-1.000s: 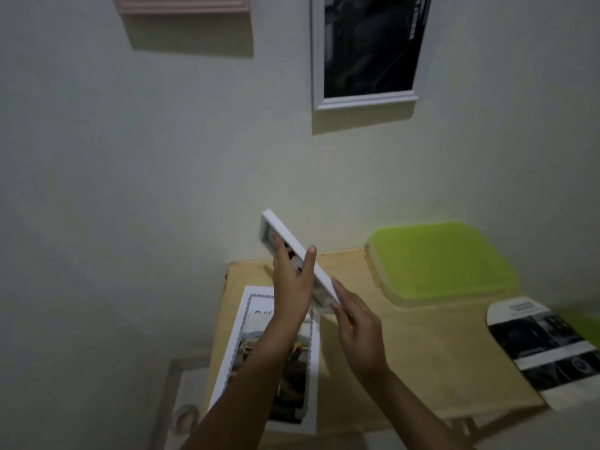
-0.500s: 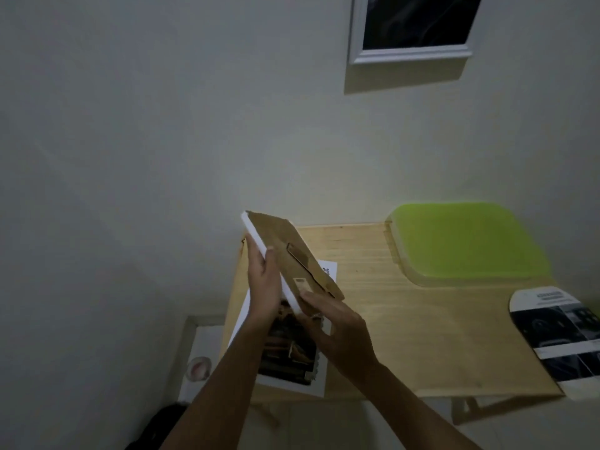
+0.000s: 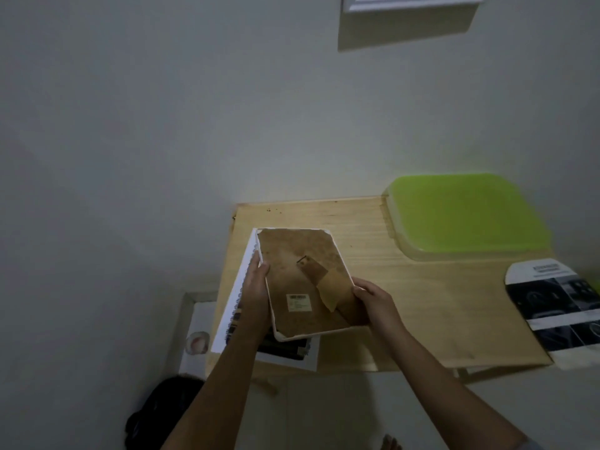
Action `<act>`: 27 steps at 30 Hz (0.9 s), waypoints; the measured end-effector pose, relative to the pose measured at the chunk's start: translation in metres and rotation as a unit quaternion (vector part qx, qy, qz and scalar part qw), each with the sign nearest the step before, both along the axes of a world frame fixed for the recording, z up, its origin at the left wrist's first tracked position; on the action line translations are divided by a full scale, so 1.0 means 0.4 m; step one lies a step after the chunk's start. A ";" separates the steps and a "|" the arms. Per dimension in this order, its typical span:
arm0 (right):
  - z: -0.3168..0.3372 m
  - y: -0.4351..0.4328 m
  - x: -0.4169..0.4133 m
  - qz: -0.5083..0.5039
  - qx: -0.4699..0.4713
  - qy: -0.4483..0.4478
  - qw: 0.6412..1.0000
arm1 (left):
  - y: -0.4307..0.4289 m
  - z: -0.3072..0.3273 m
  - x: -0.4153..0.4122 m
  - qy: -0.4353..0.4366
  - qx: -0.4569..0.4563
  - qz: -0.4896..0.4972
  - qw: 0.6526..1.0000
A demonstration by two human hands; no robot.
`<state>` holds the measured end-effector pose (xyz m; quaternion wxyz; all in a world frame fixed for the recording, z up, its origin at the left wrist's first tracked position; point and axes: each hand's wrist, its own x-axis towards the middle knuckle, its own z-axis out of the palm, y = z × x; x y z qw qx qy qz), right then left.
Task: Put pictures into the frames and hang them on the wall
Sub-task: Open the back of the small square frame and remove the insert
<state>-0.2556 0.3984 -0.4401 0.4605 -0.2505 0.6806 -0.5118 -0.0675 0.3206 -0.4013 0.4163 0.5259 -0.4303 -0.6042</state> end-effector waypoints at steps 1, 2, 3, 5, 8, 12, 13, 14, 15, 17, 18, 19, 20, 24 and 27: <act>-0.010 0.016 -0.011 -0.023 0.002 0.000 1.000 | 0.002 -0.025 -0.017 -0.033 -0.002 -0.021 0.999; -0.017 0.035 -0.026 -0.046 0.009 0.009 0.999 | 0.013 -0.038 -0.040 -0.058 0.003 -0.040 0.998; -0.027 0.054 -0.042 -0.061 0.009 0.021 0.998 | 0.019 -0.063 -0.058 -0.077 -0.007 -0.055 0.996; -0.043 0.095 -0.074 -0.070 0.007 0.065 0.995 | 0.040 -0.098 -0.098 -0.106 -0.005 -0.082 0.991; -0.075 0.149 -0.119 -0.073 0.023 0.132 0.988 | 0.079 -0.141 -0.155 -0.117 0.034 -0.111 0.986; -0.100 0.196 -0.164 -0.067 0.046 0.188 0.979 | 0.101 -0.186 -0.223 -0.181 0.037 -0.130 0.974; -0.101 0.202 -0.169 -0.062 0.043 0.199 0.977 | 0.103 -0.192 -0.230 -0.192 0.032 -0.137 0.971; -0.104 0.207 -0.178 -0.059 0.044 0.210 0.975 | 0.107 -0.192 -0.241 -0.202 0.028 -0.147 0.968; -0.109 0.211 -0.187 -0.054 0.044 0.225 0.972 | 0.109 -0.198 -0.252 -0.211 0.016 -0.155 0.965; -0.118 0.216 -0.196 -0.041 0.046 0.265 0.962 | 0.112 -0.205 -0.264 -0.236 -0.010 -0.164 0.958; -0.123 0.220 -0.199 -0.034 0.046 0.281 0.958 | 0.115 -0.203 -0.269 -0.248 -0.017 -0.170 0.954; -0.126 0.222 -0.199 -0.030 0.045 0.290 0.956 | 0.115 -0.206 -0.273 -0.252 -0.023 -0.170 0.952; -0.127 0.224 -0.198 -0.028 0.041 0.298 0.953 | 0.116 -0.206 -0.275 -0.257 -0.027 -0.172 0.951; -0.137 0.223 -0.184 -0.027 0.025 0.313 0.949 | 0.114 -0.215 -0.273 -0.273 -0.060 -0.177 0.944; -0.146 0.224 -0.183 -0.026 0.021 0.325 0.945 | 0.113 -0.231 -0.260 -0.275 -0.090 -0.181 0.940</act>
